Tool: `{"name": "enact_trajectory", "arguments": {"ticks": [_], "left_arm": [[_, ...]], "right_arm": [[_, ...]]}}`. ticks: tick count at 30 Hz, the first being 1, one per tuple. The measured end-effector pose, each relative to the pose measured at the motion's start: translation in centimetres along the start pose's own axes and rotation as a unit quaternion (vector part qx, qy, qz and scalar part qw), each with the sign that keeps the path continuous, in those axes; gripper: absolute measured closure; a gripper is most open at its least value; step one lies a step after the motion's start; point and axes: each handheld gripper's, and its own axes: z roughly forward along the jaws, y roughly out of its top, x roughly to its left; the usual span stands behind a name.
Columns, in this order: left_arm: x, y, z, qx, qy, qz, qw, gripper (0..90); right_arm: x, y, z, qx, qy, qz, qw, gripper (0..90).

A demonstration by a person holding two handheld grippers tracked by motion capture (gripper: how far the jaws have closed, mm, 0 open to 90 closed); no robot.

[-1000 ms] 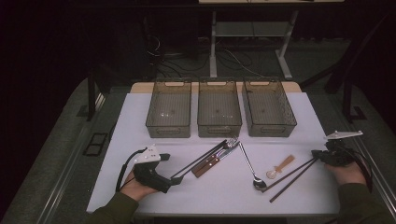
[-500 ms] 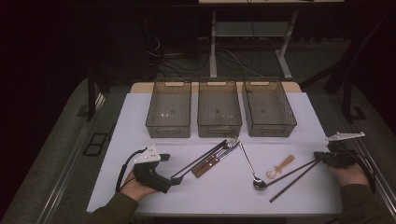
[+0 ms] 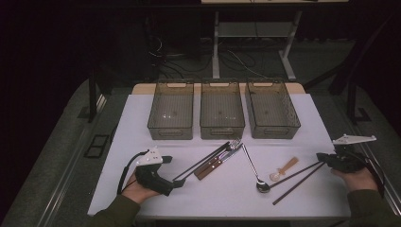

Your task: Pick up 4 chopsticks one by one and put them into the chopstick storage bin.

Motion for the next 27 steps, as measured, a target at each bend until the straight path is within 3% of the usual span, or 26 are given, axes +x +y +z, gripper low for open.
{"name": "enact_trajectory", "arguments": {"ticks": [4, 9, 10, 11, 13, 16, 23, 27], "left_arm": [[0.0, 0.0, -0.1, -0.002, 0.0, -0.001, 1.0, 0.0], [0.0, 0.0, -0.1, 0.001, 0.0, 0.002, 1.0, 0.0], [0.0, 0.0, -0.1, 0.001, 0.0, 0.001, 1.0, 0.0], [0.0, 0.0, -0.1, 0.002, 0.0, 0.002, 1.0, 0.0], [-0.1, 0.0, 0.0, 0.002, 0.0, 0.002, 1.0, 0.0], [-0.1, 0.0, 0.0, 0.002, 0.0, 0.001, 1.0, 0.0], [-0.1, 0.0, 0.0, 0.002, 0.0, 0.001, 1.0, 0.0], [-0.1, 0.0, 0.0, 0.003, 0.0, 0.001, 1.0, 0.0]], "right_arm": [[2.1, -0.5, -0.4, 0.006, 0.044, -0.024, 0.9987, 89.5], [4.0, -1.4, -0.7, 0.018, 0.079, -0.042, 0.9959, 89.4], [4.5, -1.7, -0.8, 0.021, 0.088, -0.048, 0.9948, 89.5], [5.7, -2.3, -0.9, 0.029, 0.113, -0.062, 0.9912, 89.4], [6.2, -2.4, -0.9, 0.034, 0.121, -0.067, 0.9898, 89.5], [7.9, -2.8, -0.7, 0.042, 0.148, -0.097, 0.9833, 89.5], [9.8, -2.8, 0.1, 0.052, 0.176, -0.134, 0.9738, 89.4], [10.0, -2.8, 0.2, 0.048, 0.178, -0.141, 0.9728, 89.5]]}}
